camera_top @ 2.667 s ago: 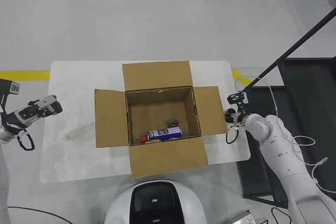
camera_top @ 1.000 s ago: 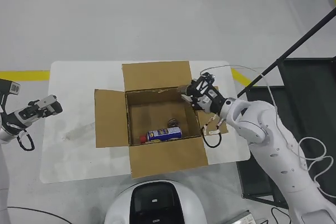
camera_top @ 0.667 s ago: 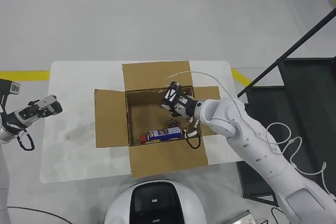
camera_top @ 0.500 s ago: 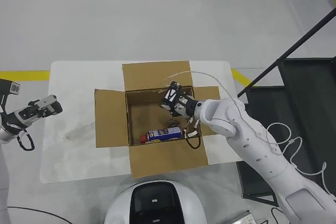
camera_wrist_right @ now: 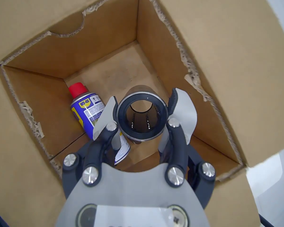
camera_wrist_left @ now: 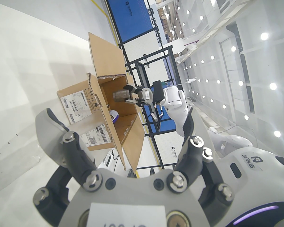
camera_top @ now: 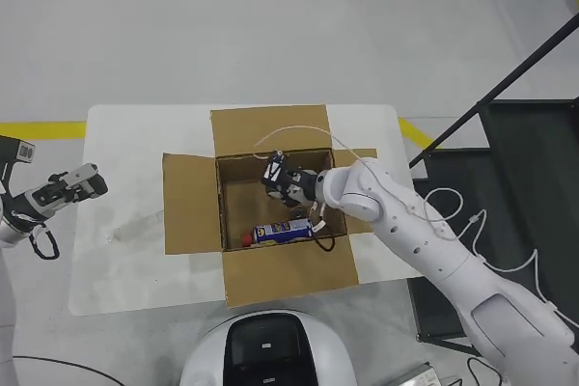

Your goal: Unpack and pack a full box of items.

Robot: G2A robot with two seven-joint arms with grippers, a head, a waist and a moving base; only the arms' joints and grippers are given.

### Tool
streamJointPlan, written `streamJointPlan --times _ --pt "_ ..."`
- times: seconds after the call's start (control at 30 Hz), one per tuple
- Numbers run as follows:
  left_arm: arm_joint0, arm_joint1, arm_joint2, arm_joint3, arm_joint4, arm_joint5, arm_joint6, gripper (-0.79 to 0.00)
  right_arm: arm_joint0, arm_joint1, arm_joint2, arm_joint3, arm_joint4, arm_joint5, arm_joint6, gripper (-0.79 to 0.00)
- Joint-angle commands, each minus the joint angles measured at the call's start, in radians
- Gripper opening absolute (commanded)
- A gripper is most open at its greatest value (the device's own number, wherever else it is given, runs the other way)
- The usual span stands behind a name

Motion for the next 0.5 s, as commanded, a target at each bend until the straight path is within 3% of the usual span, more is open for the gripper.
streamJointPlan --times 0.0,0.37,0.4,0.43,0.47 --pt "0.000 0.000 0.000 0.000 0.000 0.000 0.000 0.000 0.043 -0.031 -0.065 0.088 0.005 -0.005 -0.018 -0.785" --pt "0.000 0.000 0.000 0.000 0.000 0.000 0.000 0.000 0.161 -0.159 -0.230 0.404 0.001 -0.016 -0.135 -0.785" --pt "0.000 0.000 0.000 0.000 0.000 0.000 0.000 0.000 0.166 -0.166 -0.236 0.422 0.000 -0.019 -0.139 -0.683" --pt "0.000 0.000 0.000 0.000 0.000 0.000 0.000 0.000 0.170 -0.173 -0.241 0.438 -0.002 -0.020 -0.142 -0.533" --pt "0.000 0.000 0.000 0.000 0.000 0.000 0.000 0.000 0.174 -0.179 -0.245 0.452 -0.003 -0.022 -0.145 -0.280"
